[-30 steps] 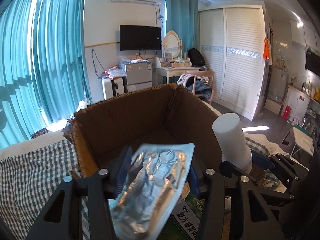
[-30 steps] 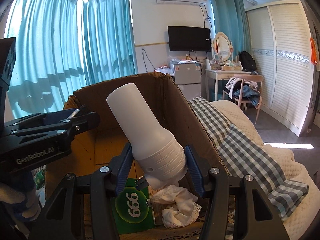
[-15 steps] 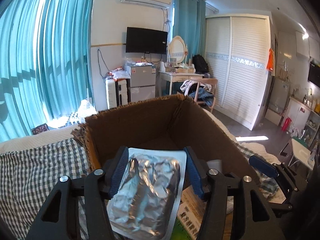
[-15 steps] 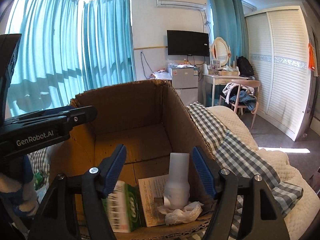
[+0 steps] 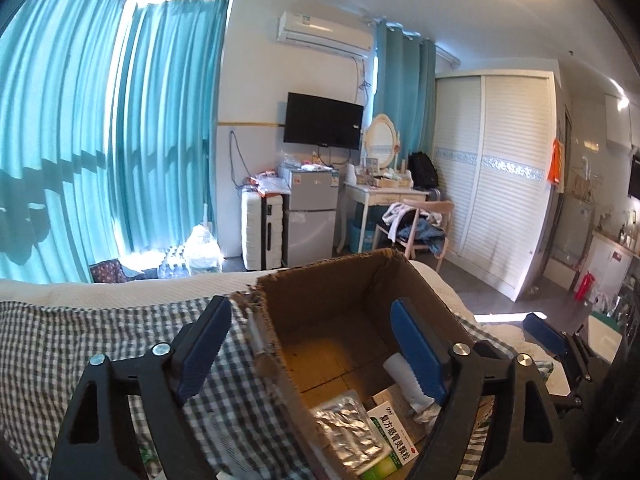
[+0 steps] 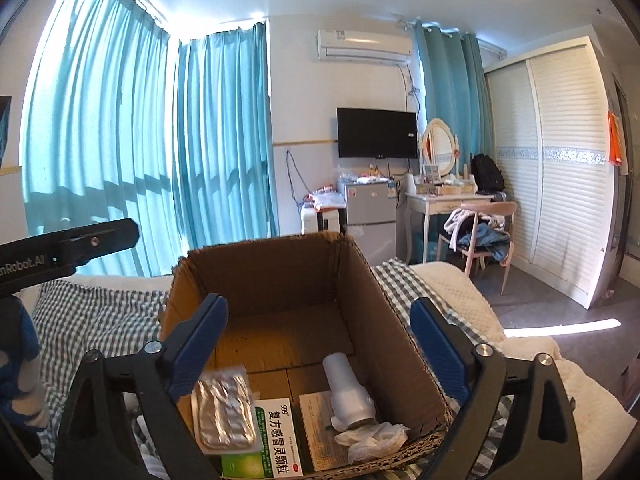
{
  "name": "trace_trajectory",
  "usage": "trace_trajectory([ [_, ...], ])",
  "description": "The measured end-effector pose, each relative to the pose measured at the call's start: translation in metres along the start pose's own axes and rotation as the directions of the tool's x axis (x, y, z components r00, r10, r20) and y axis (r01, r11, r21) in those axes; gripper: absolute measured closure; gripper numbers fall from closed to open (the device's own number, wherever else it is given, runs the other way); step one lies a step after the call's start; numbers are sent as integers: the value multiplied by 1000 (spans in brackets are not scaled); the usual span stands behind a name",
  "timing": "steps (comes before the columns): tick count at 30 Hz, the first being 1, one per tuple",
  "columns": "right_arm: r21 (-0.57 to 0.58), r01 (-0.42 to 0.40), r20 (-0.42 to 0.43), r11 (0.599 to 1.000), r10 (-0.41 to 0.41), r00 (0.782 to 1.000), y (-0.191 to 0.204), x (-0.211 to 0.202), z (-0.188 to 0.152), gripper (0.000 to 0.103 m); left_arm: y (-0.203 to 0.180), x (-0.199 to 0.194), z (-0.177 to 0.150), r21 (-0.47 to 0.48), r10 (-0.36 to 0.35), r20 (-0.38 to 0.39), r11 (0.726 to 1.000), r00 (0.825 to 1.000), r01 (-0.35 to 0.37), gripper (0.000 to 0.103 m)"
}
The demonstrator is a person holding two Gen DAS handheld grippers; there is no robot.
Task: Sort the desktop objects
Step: 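Open both grippers to drop the foil pack and white bottle into the box, then move both grippers back over the remaining items on the bed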
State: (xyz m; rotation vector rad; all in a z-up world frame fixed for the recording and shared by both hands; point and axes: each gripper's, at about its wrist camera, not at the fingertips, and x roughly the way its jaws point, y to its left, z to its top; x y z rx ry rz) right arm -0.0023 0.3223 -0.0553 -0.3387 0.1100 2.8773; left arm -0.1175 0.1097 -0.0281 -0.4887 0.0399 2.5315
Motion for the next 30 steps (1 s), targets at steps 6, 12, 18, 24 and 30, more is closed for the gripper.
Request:
trace_trajectory([
  [6, -22, -11, 72, 1000, 13, 997, 15, -25, 13, 0, 21, -41, 4, -21, 70, 44, 997, 997, -69, 1],
  [12, -78, -18, 110, 997, 27, 994, 39, -42, 21, 0, 47, -81, 5, -64, 151, 68, 987, 986, -146, 0],
  [18, -137, -37, 139, 990, 57, 989, 69, -55, 27, 0, 75, -116, 2, -96, 244, 105, 967, 964, -234, 0],
  [24, -177, -66, 163, 982, 95, 982, 98, -63, 25, 0, 106, -132, -10, -99, 333, 117, 941, 936, -323, 0],
  [30, -190, -142, 157, 972, 172, 973, 131, -54, 13, 0, 138, -128, -29, -126, 376, 57, 922, 925, -367, 0],
])
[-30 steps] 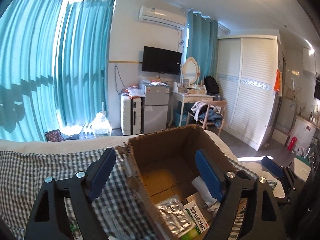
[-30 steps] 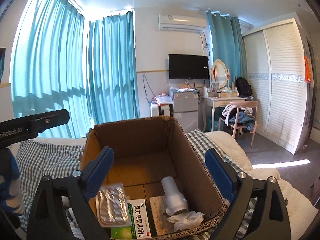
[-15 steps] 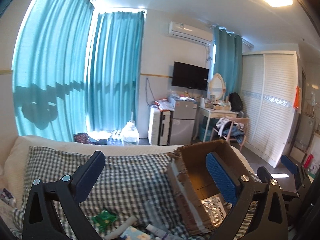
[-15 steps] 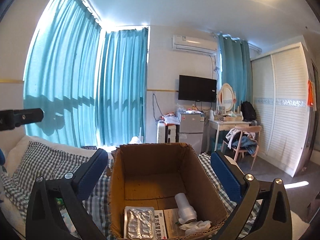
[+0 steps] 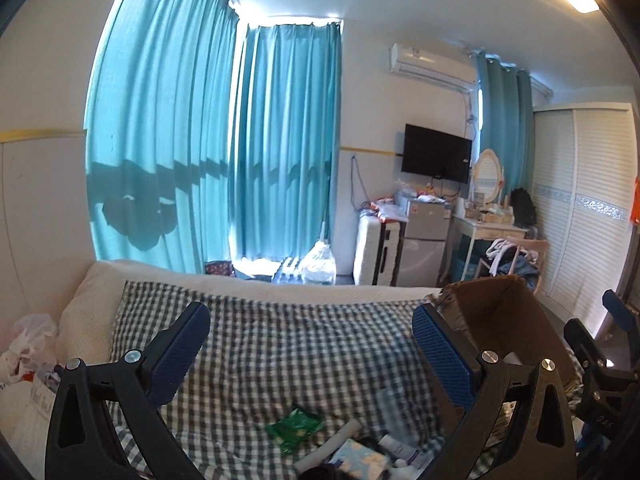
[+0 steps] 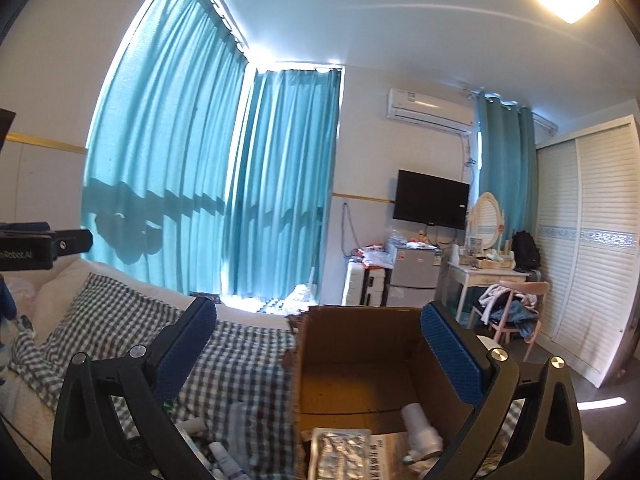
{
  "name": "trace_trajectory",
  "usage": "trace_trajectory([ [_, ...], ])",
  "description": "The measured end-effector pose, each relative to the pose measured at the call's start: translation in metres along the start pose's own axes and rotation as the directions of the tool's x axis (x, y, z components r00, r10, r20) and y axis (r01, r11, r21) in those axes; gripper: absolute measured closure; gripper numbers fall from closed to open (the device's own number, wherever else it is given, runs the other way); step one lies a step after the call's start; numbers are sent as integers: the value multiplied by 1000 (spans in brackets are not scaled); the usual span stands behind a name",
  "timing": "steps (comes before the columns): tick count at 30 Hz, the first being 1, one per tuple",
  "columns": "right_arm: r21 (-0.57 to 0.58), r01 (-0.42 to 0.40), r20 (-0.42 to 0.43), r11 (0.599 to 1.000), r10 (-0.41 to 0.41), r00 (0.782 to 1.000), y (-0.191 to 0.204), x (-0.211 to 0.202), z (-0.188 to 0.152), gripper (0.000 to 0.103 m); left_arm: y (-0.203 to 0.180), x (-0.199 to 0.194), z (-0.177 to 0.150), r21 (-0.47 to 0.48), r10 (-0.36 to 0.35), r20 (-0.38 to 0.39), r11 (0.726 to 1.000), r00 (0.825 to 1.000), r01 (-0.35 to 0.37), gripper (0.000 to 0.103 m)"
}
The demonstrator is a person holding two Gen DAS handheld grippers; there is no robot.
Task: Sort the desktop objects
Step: 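Move both grippers back over the remaining items on the bed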
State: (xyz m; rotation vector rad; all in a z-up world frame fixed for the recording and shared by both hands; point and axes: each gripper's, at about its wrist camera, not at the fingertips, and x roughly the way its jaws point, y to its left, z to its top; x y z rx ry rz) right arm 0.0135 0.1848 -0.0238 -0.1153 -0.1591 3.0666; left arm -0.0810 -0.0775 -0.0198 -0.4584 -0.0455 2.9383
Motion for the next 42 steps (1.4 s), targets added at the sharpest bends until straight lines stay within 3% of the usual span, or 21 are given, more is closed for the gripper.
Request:
trace_trajectory([
  [4, -5, -67, -40, 998, 67, 997, 21, 13, -13, 0, 15, 8, -10, -14, 31, -24, 999, 999, -32, 0],
  [14, -75, -150, -103, 986, 142, 985, 43, 35, -34, 0, 36, 45, -36, 1, 90, -104, 996, 991, -91, 0],
  [18, -103, -201, -154, 974, 184, 971, 55, 48, -45, 13, 40, 64, -48, 4, 94, -147, 996, 985, -95, 0],
  [25, -141, -292, -317, 946, 236, 919, 81, 86, -90, 48, 46, 93, -70, 4, 88, -217, 996, 972, -89, 0],
  [31, -131, -358, -452, 924, 266, 851, 94, 114, -128, 48, 58, 128, -99, -39, 45, -306, 997, 951, -60, 0],
  [33, -115, -372, -486, 921, 275, 830, 93, 120, -138, 48, 61, 145, -115, -52, 34, -362, 997, 931, -56, 0],
  [38, -107, -369, -553, 923, 252, 794, 91, 137, -158, 50, 62, 170, -142, -71, 13, -441, 996, 897, -50, 0],
  [42, -86, -372, -594, 924, 252, 764, 88, 147, -173, 51, 52, 181, -154, -35, 14, -481, 999, 877, -35, 0],
])
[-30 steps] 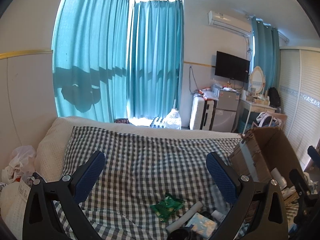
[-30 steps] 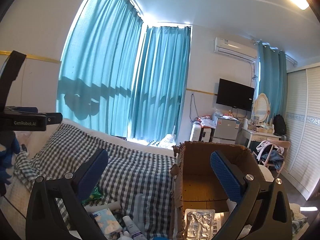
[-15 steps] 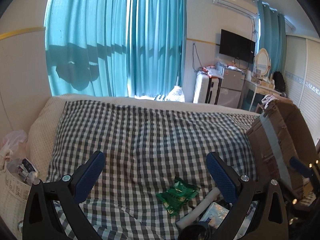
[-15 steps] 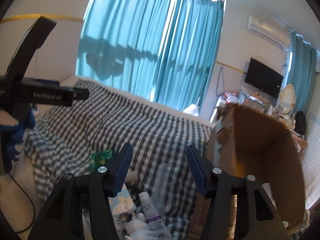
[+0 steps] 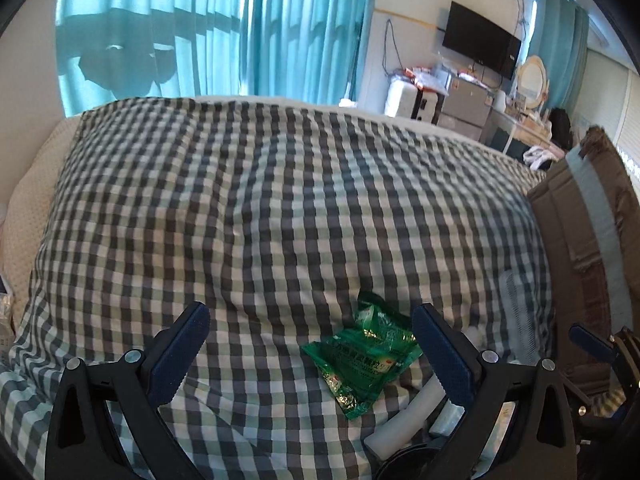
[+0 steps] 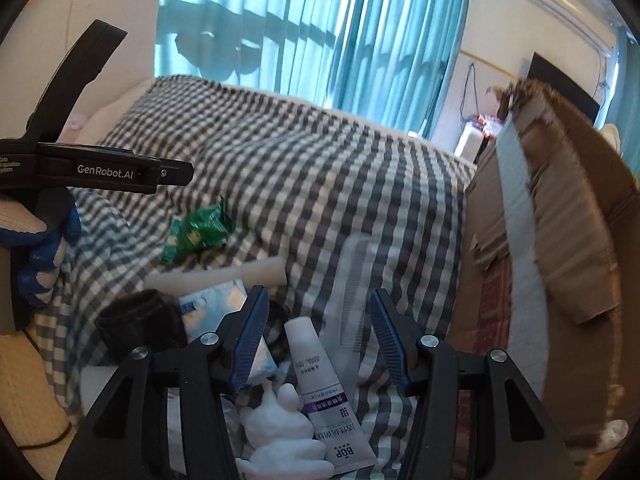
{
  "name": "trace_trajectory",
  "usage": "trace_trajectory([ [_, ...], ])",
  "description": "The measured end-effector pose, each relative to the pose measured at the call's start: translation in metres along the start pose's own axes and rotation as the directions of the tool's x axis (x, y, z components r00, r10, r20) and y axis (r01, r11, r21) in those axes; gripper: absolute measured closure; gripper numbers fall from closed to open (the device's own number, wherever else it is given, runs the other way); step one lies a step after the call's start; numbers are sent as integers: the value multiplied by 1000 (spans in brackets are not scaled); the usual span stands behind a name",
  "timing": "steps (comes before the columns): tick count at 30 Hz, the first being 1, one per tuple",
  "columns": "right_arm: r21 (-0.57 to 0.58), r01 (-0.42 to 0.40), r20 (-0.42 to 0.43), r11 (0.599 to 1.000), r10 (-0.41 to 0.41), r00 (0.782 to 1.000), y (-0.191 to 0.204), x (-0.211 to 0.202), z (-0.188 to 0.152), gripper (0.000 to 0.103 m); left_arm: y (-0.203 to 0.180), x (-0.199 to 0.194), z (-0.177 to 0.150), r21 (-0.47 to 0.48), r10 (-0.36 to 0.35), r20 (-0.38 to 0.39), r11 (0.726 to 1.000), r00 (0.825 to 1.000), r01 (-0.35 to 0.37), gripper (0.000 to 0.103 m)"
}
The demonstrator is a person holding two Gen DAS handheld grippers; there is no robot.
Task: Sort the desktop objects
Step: 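Move both grippers back over the remaining items on the bed, then grasp the green sachet with the left gripper while the right gripper grasps the white tube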
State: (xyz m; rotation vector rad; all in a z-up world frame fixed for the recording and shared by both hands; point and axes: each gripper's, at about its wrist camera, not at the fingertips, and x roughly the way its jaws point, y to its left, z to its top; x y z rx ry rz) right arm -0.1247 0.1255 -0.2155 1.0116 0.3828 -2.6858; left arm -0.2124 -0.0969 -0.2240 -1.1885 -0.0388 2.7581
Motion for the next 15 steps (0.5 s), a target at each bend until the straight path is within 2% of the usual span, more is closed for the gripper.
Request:
trace_trajectory([
  [5, 15, -21, -61, 1000, 22, 998, -4, 18, -8, 51, -16, 24, -11, 59, 19, -61, 998, 998, -16, 0],
  [8, 28, -21, -108, 999, 23, 994, -7, 30, -14, 51, -29, 45, -22, 126, 94, -107, 989, 990, -80, 0],
  [11, 30, -25, -135, 999, 29, 990, -9, 39, -19, 50, -38, 56, -28, 161, 90, -147, 985, 985, -66, 0],
  [15, 39, -31, -151, 999, 37, 988, -11, 42, -21, 59, -39, 67, -35, 167, 65, -201, 986, 977, -31, 0],
])
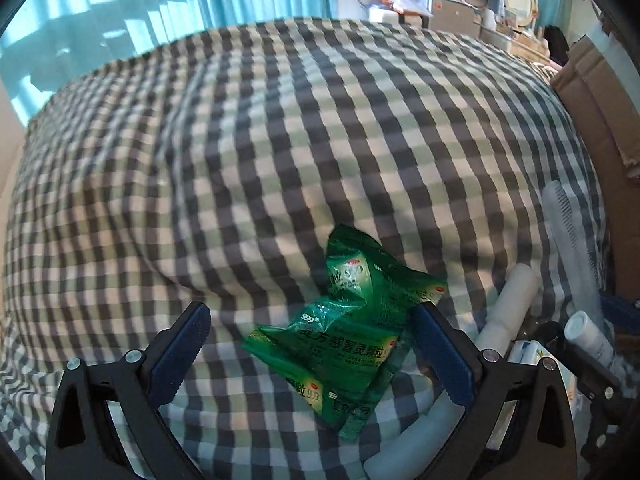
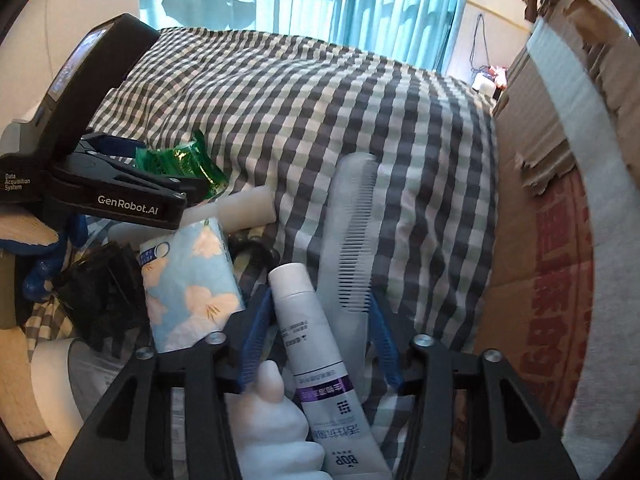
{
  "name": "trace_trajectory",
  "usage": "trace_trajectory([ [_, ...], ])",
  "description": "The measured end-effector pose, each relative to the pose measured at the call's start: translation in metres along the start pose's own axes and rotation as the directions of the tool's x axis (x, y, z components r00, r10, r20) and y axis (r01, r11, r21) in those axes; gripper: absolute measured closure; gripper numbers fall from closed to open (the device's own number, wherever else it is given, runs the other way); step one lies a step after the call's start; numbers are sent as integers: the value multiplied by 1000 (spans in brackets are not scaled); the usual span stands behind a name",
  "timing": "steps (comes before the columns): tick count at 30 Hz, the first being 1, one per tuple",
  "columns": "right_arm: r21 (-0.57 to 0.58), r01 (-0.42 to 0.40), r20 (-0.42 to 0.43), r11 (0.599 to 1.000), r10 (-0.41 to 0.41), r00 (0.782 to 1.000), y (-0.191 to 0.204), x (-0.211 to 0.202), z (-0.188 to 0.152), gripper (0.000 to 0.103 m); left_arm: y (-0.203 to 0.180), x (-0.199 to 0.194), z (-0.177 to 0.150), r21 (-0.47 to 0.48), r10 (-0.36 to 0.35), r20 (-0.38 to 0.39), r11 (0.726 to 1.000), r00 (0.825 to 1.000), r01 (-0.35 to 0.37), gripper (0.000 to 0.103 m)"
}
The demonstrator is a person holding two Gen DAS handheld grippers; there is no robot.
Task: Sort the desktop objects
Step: 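Grasp the green sachet with the left gripper while the right gripper grasps the white tube, then carry the green sachet and white tube over the cardboard box with both grippers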
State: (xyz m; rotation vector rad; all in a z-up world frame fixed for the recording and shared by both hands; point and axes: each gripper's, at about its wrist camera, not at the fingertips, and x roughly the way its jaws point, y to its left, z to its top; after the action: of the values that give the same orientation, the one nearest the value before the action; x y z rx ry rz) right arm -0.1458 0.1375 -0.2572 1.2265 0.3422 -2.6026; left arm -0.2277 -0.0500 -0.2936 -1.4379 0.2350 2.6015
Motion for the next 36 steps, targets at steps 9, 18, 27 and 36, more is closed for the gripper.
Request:
trace_trajectory([
  [9, 27, -26, 19, 999, 26, 999, -7, -6, -2, 78, -3, -13, -17, -24, -121, 8, 992, 993, 121, 50],
  [18, 47, -25, 93, 999, 20, 996, -5, -31, 2, 78, 0, -49, -16, -64, -119, 76, 990, 990, 124, 67],
  [27, 71, -46, 143, 996, 36, 989, -6, -49, 6, 80, 10, -78, 2, -60, -155, 151, 984, 976, 165, 69],
  [36, 41, -39, 102, 998, 35, 994, 1, -40, 2, 90, 19, -113, 13, -60, -159, 250, 982, 955, 179, 69],
])
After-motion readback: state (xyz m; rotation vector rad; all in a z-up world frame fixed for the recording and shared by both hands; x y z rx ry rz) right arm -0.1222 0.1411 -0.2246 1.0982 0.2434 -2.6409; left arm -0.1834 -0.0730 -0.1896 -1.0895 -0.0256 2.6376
